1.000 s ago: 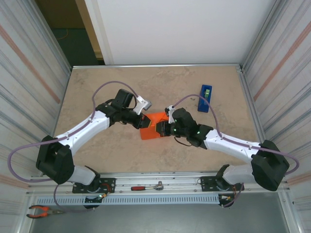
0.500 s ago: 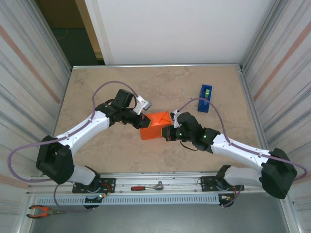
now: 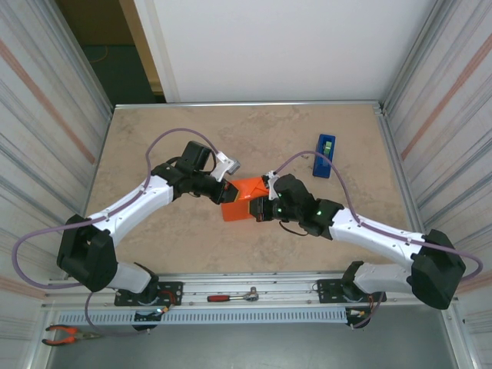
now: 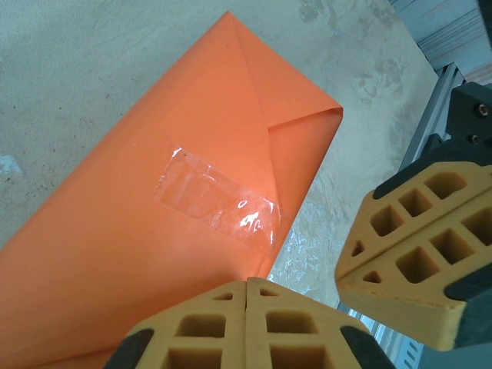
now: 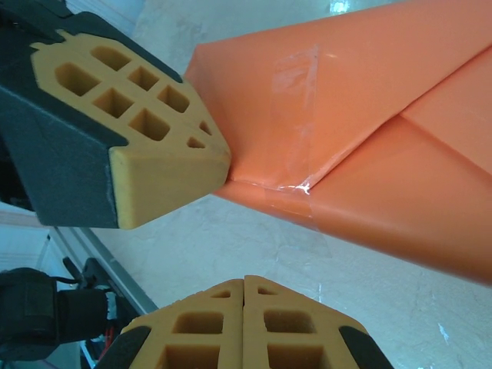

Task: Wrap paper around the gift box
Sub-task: Stick the wrapping paper to the gift box.

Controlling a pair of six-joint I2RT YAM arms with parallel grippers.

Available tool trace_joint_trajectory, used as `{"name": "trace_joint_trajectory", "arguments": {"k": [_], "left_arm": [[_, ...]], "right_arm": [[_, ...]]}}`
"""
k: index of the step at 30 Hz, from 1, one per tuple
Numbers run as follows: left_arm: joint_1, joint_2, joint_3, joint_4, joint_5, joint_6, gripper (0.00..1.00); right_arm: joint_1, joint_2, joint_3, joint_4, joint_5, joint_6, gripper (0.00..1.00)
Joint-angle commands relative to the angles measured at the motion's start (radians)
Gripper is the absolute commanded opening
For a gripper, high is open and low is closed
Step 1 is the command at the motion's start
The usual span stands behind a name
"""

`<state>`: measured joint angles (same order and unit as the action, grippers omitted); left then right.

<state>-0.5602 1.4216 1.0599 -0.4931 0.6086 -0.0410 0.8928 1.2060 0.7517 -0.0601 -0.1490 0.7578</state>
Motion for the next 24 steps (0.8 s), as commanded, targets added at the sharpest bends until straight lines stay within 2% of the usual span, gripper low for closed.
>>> {"name": "trace_joint_trajectory", "arguments": {"k": [1, 8, 16, 24], "left_arm": [[-0.007, 0.022, -0.035, -0.038, -0.023, 0.014, 0.00], [-0.007, 0.022, -0.038, -0.036, -0.023, 0.015, 0.00], [-0.007, 0.024, -0.041, -0.032, -0.019, 0.017, 0.00], [-0.007, 0.027, -0.039, -0.033, -0.015, 0.020, 0.00]], "right_arm": [[0.006, 0.034, 0.030, 0.016, 0.022, -0.005, 0.00], [-0.005, 0.085, 0.019, 0.076, 0.053, -0.006, 0.00], [-0.012, 0.125, -0.041, 0.262, 0.150, 0.025, 0.00], [-0.013, 0.123, -0.099, 0.301, 0.168, 0.043, 0.00]]}}
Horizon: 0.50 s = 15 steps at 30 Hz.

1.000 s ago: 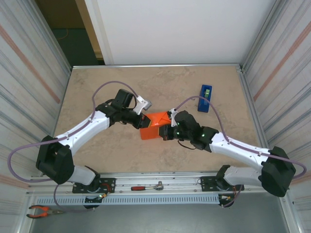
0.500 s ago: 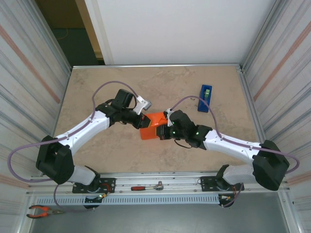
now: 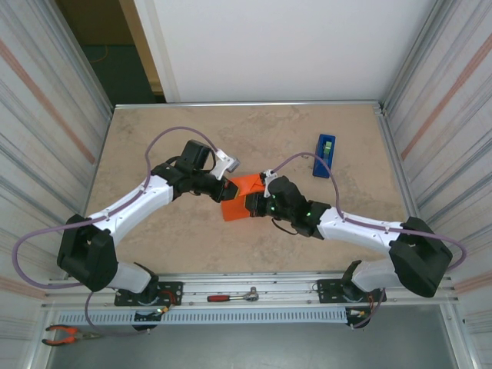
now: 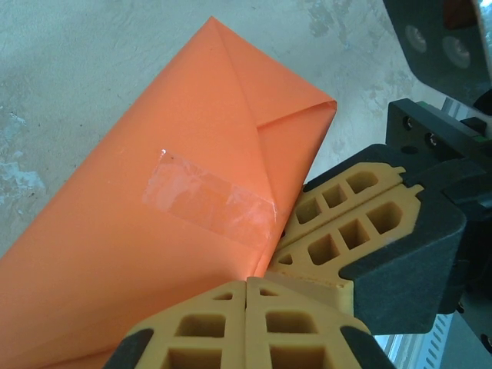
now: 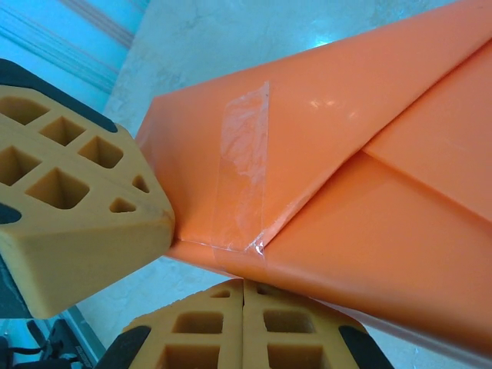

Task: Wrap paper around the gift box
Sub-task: Stick the wrapping paper to the gift box.

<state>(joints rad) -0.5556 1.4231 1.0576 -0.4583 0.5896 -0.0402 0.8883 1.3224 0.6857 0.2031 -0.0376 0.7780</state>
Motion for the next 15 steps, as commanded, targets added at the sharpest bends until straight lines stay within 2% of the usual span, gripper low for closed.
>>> {"name": "trace_joint_trajectory", "arguments": {"k": [1, 15], "left_arm": [[-0.012, 0.025, -0.036, -0.068, 0.004, 0.019, 0.00], [-0.012, 0.019, -0.032, -0.062, 0.008, 0.016, 0.00]], "right_arm": [[-0.012, -0.004, -0.044, 0.035, 0.053, 0.024, 0.00], [-0.142, -0.285, -0.154, -0.183, -0.044, 0.008, 0.00]]}}
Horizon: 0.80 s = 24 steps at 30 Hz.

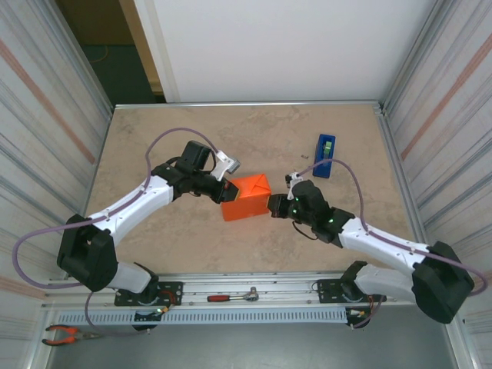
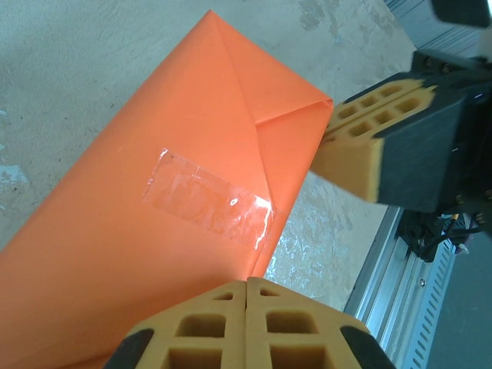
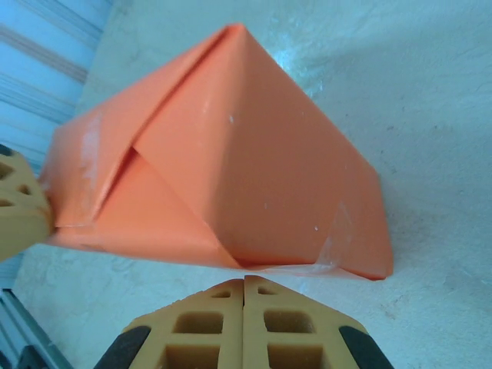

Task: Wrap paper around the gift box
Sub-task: Stick the wrapping paper to the gift box, then lay the gift box flat at the center of the table.

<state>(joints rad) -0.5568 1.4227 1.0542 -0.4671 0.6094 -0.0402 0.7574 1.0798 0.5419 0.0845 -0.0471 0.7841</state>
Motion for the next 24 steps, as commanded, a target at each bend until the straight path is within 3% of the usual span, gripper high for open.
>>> {"name": "trace_joint_trajectory", "arguments": {"k": [1, 6, 14, 20, 21, 24], "left_arm": [[-0.011, 0.019, -0.028, -0.053, -0.011, 0.016, 0.00], [-0.011, 0.008, 0.003, -0.048, -0.020, 0.000, 0.01], [0.001, -0.019, 0.115, -0.003, -0.099, -0.065, 0.54], [0.034, -0.060, 0.139, 0.044, -0.216, -0.130, 0.82], [0.045, -0.071, 0.132, 0.053, -0.231, -0.140, 0.95], [0.093, -0.120, 0.097, 0.076, -0.284, -0.179, 0.99]], "right_arm": [[-0.015, -0.050, -0.008, -0.071, -0.043, 0.000, 0.00], [-0.016, -0.052, -0.001, -0.071, -0.114, -0.007, 0.00], [0.087, 0.030, 0.035, -0.048, -0.122, -0.051, 0.00], [0.108, 0.130, 0.076, 0.022, -0.126, -0.047, 0.03], [0.109, 0.145, 0.083, 0.032, -0.128, -0.046, 0.04], [0.108, 0.207, 0.116, 0.069, -0.134, -0.051, 0.06]]}}
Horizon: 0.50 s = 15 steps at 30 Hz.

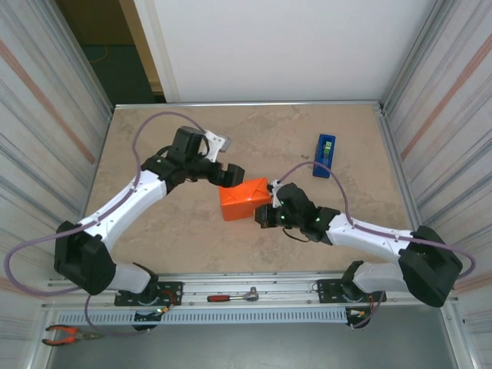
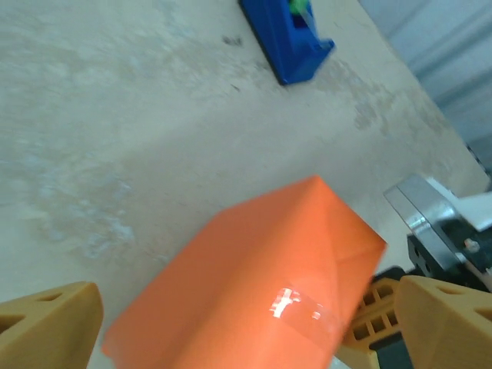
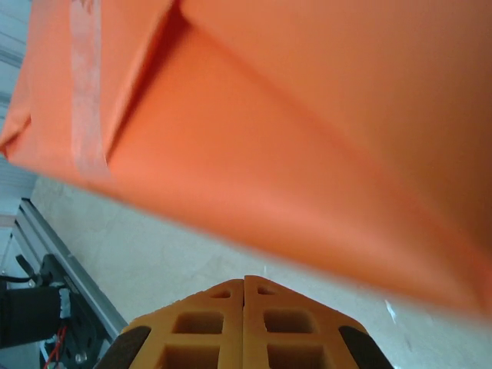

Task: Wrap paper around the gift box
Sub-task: Lay the gift box flat at the center of the table.

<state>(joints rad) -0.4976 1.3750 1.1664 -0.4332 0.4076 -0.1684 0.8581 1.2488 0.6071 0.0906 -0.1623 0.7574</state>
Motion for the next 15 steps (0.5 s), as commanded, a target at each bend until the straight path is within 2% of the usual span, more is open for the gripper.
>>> {"name": "trace_joint_trajectory", "arguments": {"k": [1, 5, 10, 15], "left_arm": [[0.051, -0.092, -0.033, 0.049, -0.098, -0.065, 0.99], [0.148, -0.180, -0.123, 0.095, -0.159, -0.140, 0.99], [0.247, -0.269, -0.201, 0.108, -0.166, -0.176, 0.99], [0.291, -0.309, -0.234, 0.087, -0.218, -0.155, 0.99]], "right_arm": [[0.004, 0.062, 0.069, 0.072, -0.018, -0.027, 0.07], [-0.060, 0.215, 0.190, 0.106, -0.068, -0.045, 0.07], [-0.148, 0.386, 0.364, 0.100, -0.162, -0.062, 0.07], [-0.189, 0.398, 0.433, 0.063, -0.190, -0.079, 0.12]]}}
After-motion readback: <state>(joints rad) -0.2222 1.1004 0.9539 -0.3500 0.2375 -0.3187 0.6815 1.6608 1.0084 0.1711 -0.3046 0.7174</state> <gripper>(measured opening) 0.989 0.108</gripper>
